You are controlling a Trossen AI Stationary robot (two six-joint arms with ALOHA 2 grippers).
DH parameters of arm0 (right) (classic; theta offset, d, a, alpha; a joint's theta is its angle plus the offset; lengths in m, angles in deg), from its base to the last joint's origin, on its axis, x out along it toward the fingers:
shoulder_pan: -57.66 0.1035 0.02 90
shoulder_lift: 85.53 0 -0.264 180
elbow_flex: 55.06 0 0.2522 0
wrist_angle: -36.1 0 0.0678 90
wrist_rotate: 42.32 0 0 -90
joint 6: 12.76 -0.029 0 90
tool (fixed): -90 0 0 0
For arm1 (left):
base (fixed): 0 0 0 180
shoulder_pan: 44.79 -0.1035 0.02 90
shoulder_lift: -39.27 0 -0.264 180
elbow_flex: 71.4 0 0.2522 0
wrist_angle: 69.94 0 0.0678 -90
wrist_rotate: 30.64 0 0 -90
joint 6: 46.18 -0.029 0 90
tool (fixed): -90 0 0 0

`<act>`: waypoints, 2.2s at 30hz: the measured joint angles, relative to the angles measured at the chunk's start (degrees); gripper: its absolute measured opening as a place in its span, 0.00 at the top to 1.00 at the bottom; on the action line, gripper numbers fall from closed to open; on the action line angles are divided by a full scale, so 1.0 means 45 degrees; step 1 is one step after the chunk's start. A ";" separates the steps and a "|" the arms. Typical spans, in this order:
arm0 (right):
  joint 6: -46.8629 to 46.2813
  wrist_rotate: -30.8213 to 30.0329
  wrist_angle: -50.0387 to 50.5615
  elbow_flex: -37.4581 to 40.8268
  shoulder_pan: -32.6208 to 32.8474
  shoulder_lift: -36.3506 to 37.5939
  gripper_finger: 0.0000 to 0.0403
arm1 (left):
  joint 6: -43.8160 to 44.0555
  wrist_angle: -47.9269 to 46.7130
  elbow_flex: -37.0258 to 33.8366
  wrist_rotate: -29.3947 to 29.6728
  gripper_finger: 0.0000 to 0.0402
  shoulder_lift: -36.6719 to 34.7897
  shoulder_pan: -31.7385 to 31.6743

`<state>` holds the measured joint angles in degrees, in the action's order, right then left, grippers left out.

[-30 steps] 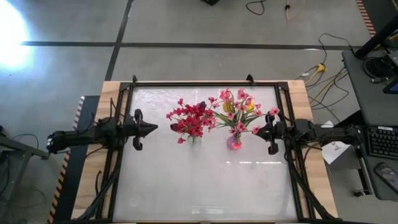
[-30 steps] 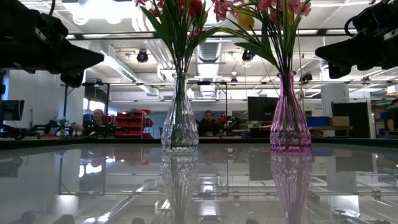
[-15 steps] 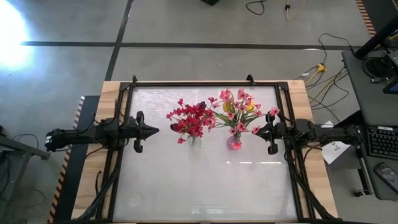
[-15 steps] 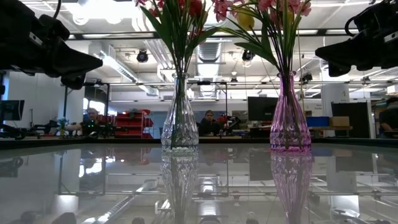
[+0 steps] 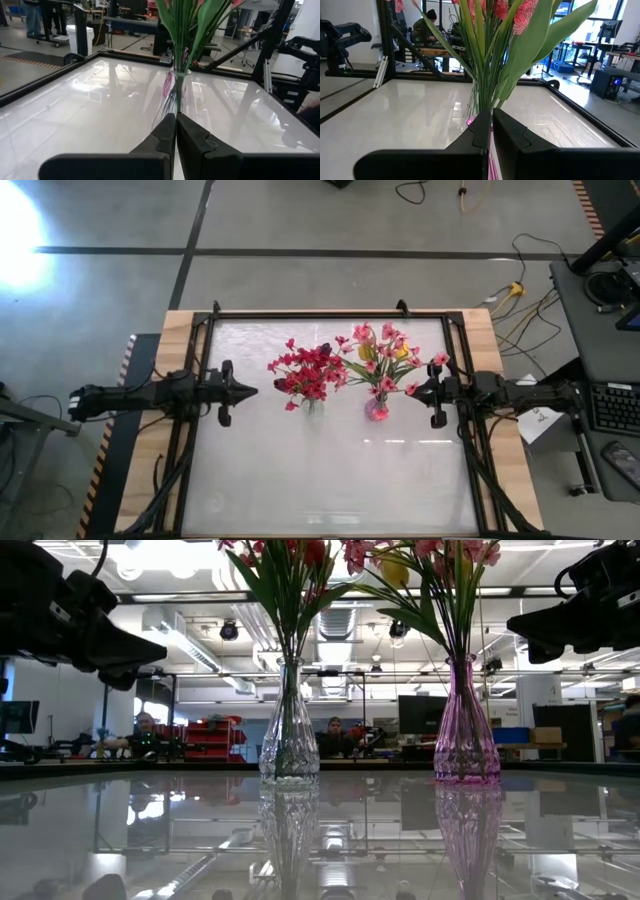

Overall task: Sort flowers into vase by color
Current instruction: Return to Home Position

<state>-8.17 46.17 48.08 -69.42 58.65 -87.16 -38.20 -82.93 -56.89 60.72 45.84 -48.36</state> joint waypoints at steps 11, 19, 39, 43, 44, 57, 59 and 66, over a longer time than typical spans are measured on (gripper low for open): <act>0.0000 0.0000 0.0000 0.0000 0.0000 -0.0005 0.97 | 0.0000 0.0005 0.0000 0.0000 1.00 0.0413 0.0000; 0.0012 0.0000 0.0000 0.0000 0.0000 -0.0005 0.97 | 0.0003 0.0010 0.0000 0.0000 1.00 0.0693 0.0000; 0.0002 0.0000 0.0000 0.0000 0.0000 -0.0005 0.97 | 0.0000 0.0010 0.0000 -0.0014 1.00 0.1112 0.0000; -0.0003 0.0000 0.0000 0.0000 0.0000 -0.0005 0.97 | 0.0004 0.0014 0.0000 -0.0010 1.00 0.1136 -0.0004; 0.0004 0.0000 0.0000 0.0000 0.0000 -0.0005 0.97 | 0.0005 0.0015 0.0000 -0.0015 1.00 0.1136 0.0000; 0.0002 -0.0005 0.0000 0.0000 0.0000 -0.0005 0.97 | 0.0005 0.0015 0.0000 -0.0010 1.00 0.1131 -0.0005; 0.0005 0.0000 0.0000 0.0000 0.0000 -0.0005 0.97 | 0.0004 0.0015 0.0000 -0.0010 1.00 0.1131 -0.0002; 0.0002 0.0000 0.0000 0.0000 0.0000 -0.0005 0.97 | 0.0004 0.0015 0.0000 -0.0010 1.00 0.1131 -0.0003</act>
<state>-8.16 46.17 48.08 -69.42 58.65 -87.18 -38.18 -82.86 -56.89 60.68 50.93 -48.37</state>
